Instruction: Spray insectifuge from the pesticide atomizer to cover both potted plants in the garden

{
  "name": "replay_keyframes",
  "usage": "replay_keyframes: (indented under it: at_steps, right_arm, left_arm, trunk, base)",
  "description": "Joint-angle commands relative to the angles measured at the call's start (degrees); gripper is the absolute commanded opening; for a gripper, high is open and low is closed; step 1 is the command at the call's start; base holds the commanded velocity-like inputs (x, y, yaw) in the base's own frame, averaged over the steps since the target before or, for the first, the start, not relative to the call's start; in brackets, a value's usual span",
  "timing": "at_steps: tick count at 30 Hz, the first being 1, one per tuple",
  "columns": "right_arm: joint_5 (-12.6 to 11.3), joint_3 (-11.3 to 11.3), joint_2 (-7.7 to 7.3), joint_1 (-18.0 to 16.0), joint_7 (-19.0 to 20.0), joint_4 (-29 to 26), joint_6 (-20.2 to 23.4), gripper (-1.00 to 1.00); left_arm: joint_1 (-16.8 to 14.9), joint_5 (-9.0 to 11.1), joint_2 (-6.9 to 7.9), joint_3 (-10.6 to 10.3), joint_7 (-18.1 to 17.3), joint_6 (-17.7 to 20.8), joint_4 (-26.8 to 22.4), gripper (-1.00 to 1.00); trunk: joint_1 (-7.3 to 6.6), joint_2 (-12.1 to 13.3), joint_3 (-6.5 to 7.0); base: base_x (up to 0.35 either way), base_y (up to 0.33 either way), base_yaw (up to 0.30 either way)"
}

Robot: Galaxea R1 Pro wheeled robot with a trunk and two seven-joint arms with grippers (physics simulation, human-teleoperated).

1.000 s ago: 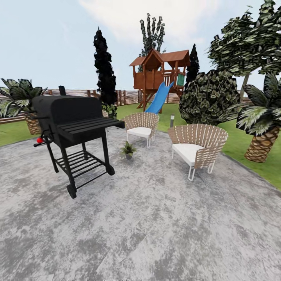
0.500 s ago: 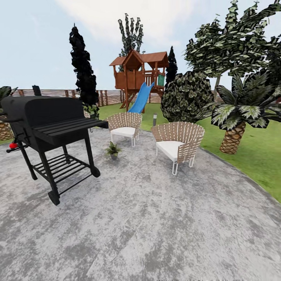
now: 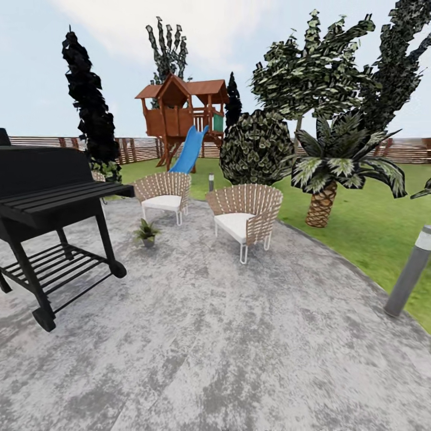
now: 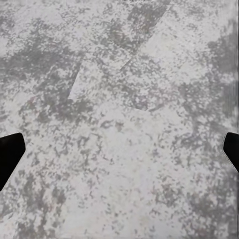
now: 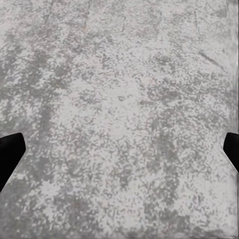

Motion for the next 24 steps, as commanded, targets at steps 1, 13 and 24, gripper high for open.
replay_keyframes:
  at_steps: [1,13,24]
  right_arm:
    - [-0.02,-0.06,0.01,-0.05,0.01,0.06,-0.19,1.00]
    - [-0.02,-0.05,0.02,-0.05,0.01,0.06,-0.19,1.00]
    - [-0.02,0.03,0.02,-0.05,0.01,0.06,-0.19,1.00]
  left_arm:
    - [-0.02,0.07,-0.02,0.06,0.01,-0.18,0.02,1.00]
    - [-0.10,0.00,-0.09,0.06,0.01,-0.17,0.02,1.00]
    - [-0.19,-0.22,-0.09,0.06,-0.03,-0.14,0.02,1.00]
  trunk:
    - [0.22,-0.44,-0.24]
    - [2.86,-5.26,-2.40]
    - [5.27,-9.67,-4.37]
  base:
    - [0.000,0.000,-0.299]
    - [0.000,0.000,-0.299]
    - [0.000,0.000,-0.299]
